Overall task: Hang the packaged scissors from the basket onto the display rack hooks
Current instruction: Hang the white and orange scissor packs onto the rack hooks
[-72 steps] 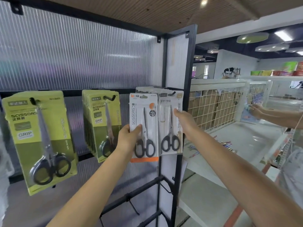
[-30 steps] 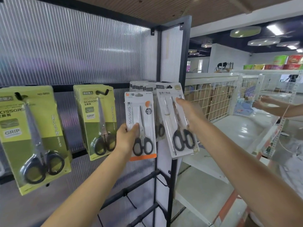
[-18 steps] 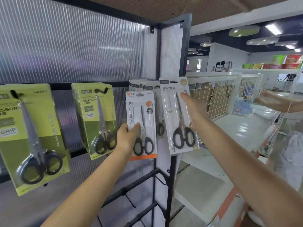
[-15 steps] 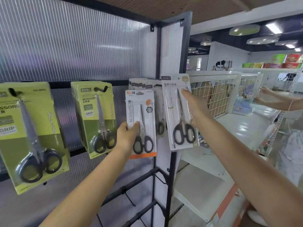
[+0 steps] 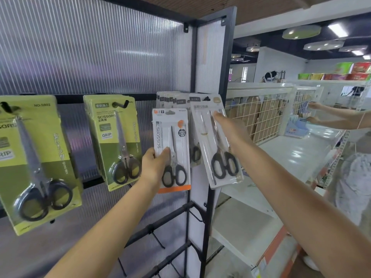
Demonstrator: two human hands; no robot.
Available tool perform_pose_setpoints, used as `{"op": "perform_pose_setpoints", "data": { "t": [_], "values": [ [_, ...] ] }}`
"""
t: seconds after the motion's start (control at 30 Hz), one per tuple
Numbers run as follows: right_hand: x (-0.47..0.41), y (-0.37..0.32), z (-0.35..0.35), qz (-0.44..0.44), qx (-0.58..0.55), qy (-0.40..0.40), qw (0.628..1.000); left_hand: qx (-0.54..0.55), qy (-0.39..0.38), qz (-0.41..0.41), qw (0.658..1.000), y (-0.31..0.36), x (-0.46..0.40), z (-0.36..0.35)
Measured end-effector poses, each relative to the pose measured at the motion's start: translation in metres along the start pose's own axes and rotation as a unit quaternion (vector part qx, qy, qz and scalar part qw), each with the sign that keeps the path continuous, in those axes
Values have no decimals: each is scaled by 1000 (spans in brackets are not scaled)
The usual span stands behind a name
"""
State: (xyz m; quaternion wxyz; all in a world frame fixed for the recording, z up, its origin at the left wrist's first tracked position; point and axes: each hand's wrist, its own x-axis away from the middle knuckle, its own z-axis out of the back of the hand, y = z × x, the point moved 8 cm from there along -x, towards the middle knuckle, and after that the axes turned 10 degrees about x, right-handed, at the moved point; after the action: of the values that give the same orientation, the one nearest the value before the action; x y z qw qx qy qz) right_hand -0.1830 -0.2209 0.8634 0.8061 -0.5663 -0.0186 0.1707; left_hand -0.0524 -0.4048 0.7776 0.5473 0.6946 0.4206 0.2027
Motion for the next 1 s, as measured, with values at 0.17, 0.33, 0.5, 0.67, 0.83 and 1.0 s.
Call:
{"op": "perform_pose_setpoints", "data": {
  "t": [0.17, 0.33, 0.5, 0.67, 0.83, 1.0],
  "values": [
    [-10, -1, -14, -2, -9, -22, 1000, -17, 1, 5, 1000, -5, -1, 3],
    [-21, -5, -32, 19, -15, -37, 999, -18, 4, -1, 1000, -7, -1, 6],
    [-32, 0, -48, 45, -20, -21, 999, -49, 23, -43, 998, -4, 5, 11],
    [-46, 5, -59, 67, -11, -3, 998, -118, 70, -96, 986, -7, 20, 19],
    [-51, 7, -62, 97, 12, 34, 995, -114, 83, -90, 986, -15, 28, 25],
    [-48, 3, -51, 104, 40, 54, 992, -126, 65, -74, 987, -19, 36, 32]
  ]
}}
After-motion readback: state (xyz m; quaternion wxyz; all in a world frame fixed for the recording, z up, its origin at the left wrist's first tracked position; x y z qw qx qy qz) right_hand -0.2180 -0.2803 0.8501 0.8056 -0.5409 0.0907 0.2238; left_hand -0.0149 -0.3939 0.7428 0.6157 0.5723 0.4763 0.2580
